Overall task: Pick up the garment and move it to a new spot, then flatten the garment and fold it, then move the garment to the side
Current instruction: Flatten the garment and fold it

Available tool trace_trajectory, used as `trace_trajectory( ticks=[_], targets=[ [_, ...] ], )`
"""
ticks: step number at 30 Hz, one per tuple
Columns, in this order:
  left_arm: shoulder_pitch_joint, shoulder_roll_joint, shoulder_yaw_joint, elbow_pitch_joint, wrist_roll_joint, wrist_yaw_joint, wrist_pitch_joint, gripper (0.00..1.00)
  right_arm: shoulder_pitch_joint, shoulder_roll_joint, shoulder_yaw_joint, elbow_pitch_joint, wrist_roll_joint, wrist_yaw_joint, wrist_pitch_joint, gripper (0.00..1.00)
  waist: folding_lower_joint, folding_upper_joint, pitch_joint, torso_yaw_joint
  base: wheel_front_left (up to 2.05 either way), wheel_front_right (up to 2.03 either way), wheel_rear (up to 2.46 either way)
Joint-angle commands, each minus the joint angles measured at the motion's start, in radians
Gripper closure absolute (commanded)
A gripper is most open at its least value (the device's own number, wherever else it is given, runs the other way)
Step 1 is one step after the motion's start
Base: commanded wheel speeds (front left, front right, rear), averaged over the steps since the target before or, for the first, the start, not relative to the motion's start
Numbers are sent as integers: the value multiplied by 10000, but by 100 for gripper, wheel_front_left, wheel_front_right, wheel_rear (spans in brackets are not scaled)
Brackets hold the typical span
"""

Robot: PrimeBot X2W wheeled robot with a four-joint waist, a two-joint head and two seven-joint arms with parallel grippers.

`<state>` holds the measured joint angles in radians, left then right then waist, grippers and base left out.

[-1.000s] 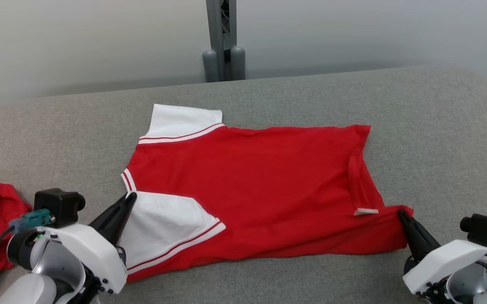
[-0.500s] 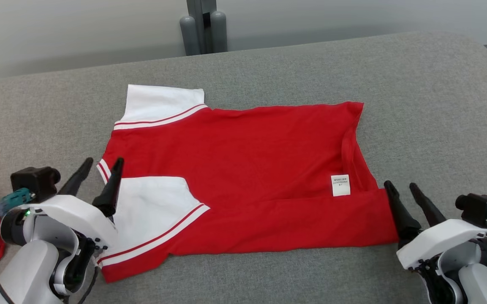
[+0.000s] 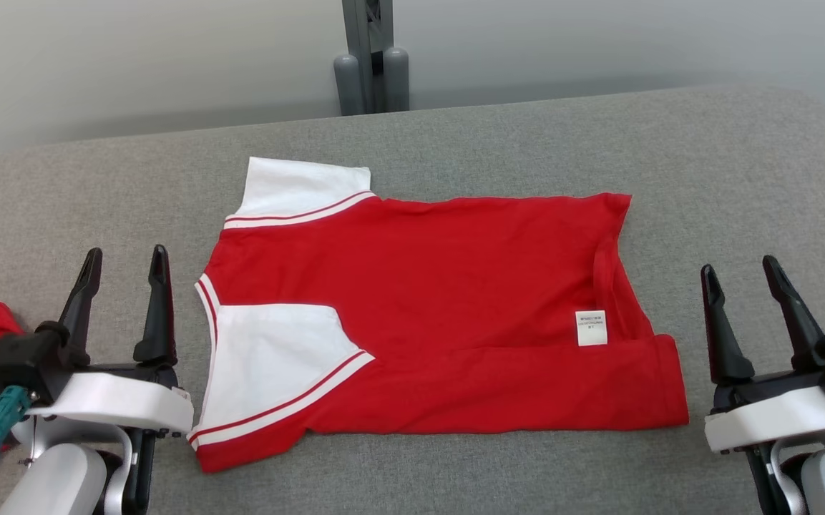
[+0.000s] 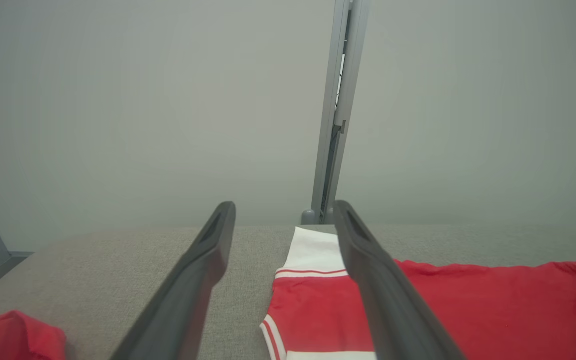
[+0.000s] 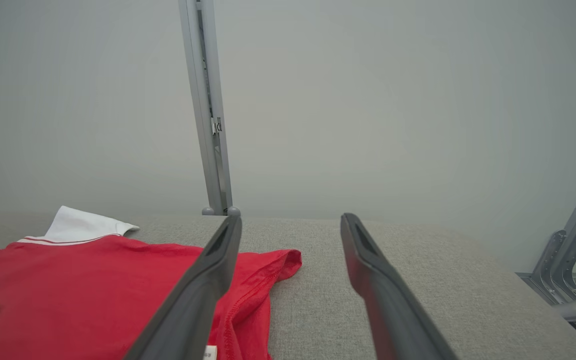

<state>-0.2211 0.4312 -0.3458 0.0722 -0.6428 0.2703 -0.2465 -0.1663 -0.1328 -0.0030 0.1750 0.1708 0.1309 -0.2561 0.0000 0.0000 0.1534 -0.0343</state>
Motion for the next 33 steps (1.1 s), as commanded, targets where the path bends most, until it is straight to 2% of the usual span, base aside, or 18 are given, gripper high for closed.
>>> trace_trajectory(
  ticks=[1,11,18,33],
  targets=[
    [302,111,-19,-311,191,201,-32,0,278,99,-52,-163,-310,-3,-68,0,0,0,-193,83,0,0,0],
    [1705,-72,-534,-1034,485,741,32,0,1197,532,79,-219,-869,-3,-16,0,0,0,-729,171,0,0,0],
    [2200,-184,-763,-850,400,702,12,0,1680,697,-141,-67,-824,-3,92,0,0,0,-1029,240,0,0,0],
    [2074,-83,-978,-803,467,876,421,0,1862,796,-281,-12,-838,-3,315,0,0,0,-1152,313,0,0,0]
  ],
)
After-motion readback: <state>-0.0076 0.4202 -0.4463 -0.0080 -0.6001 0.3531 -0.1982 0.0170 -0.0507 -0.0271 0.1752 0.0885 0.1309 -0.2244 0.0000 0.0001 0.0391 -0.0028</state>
